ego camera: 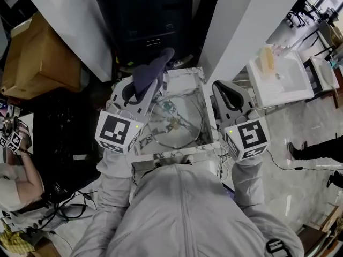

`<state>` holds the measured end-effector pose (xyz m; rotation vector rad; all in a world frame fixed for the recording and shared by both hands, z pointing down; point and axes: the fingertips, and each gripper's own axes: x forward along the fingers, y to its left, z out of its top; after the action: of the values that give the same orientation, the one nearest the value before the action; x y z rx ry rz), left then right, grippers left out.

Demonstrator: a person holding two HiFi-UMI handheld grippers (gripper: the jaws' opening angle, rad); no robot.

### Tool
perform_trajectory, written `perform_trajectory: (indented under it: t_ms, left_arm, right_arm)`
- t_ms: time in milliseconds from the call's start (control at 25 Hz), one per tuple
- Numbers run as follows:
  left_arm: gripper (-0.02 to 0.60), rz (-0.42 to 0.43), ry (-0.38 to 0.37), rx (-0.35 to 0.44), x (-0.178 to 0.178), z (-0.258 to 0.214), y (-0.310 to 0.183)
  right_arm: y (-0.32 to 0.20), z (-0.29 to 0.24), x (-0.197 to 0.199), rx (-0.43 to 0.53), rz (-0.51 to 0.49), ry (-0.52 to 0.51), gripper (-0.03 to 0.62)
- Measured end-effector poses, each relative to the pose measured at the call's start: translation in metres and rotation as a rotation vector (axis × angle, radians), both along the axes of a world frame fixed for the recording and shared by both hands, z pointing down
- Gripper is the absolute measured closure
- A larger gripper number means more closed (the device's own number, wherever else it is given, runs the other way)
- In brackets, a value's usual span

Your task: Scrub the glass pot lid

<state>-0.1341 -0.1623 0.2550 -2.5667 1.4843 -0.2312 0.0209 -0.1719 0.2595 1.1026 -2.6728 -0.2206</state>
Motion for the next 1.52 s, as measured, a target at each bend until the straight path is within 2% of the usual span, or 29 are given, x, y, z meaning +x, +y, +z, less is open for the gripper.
perform_trajectory:
  t_ms: [240, 480, 1520]
  left_arm:
    - [0.505, 0.004, 0.001, 0.025, -0.001, -0.011, 0.006]
    - [0.505, -0.002, -0.048, 0.043, -0.004, -0.015, 0.005]
    - [0.505, -0.002, -0.078, 0.006, 0.001, 0.004, 0.008]
  right_arm:
    - [0.001, -0.010, -0.011, 0.042, -0.019, 0.011, 0.565]
    - [0.002, -0.010, -0.017, 0.042, -0.020, 0.018, 0.565]
    - [0.001, 0.007, -0.010, 0.010, -0.022, 0.043, 0.566]
